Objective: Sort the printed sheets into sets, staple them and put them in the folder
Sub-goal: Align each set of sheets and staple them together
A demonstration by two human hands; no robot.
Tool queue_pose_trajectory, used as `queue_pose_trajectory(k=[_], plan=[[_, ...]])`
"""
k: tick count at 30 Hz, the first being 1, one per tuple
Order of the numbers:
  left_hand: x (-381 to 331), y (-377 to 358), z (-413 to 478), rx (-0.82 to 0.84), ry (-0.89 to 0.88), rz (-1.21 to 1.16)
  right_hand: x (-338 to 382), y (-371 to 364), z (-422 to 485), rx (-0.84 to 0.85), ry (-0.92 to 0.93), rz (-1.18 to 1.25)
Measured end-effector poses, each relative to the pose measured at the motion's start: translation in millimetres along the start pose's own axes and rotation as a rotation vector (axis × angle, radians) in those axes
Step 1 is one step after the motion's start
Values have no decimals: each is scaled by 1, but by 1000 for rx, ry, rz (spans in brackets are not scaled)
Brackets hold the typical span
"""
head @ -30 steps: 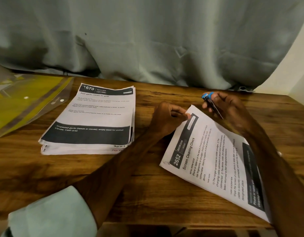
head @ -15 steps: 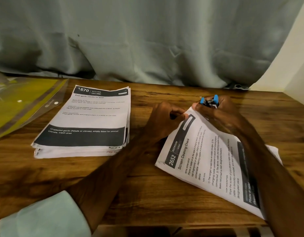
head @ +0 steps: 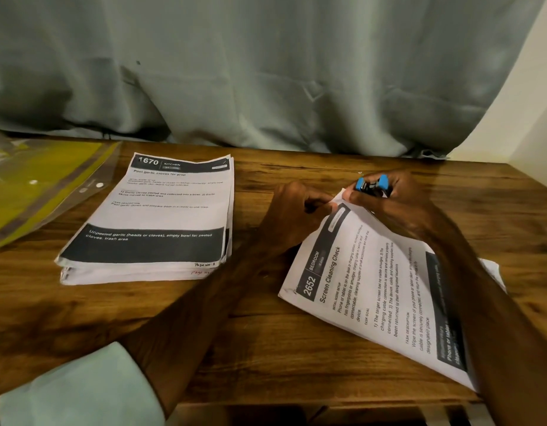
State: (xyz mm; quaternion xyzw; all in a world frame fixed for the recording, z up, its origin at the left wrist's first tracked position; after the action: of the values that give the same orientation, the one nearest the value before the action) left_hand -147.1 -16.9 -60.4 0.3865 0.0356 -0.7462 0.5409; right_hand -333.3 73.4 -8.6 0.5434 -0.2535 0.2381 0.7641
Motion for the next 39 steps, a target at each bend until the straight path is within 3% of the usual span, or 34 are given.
queue_pose_trajectory(k=[11, 20, 25, 39], plan=[[2, 0, -1, -68, 134, -53, -11, 6, 7, 58, -23, 226], [3, 0, 0, -57, 161, -73, -4, 7, 2, 89, 164, -155], [4, 0, 1, -36, 164, -51, -10, 12, 5, 28, 221, -63], [0, 0, 1, -30, 118, -43, -5, 13, 3, 76, 326, -150]])
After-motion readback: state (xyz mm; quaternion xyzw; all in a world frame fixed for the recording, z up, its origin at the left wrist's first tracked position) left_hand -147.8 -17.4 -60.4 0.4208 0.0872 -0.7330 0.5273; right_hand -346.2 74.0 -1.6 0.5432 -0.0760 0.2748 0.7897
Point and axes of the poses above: each hand's wrist, its own z-axis towards the middle knuckle, its own y-axis out of the back of the hand, x = y × z, the point moved 1 cm from there along z, towards the middle knuckle, and after that the axes turned 14 degrees about -z, right-handed, at the moved point
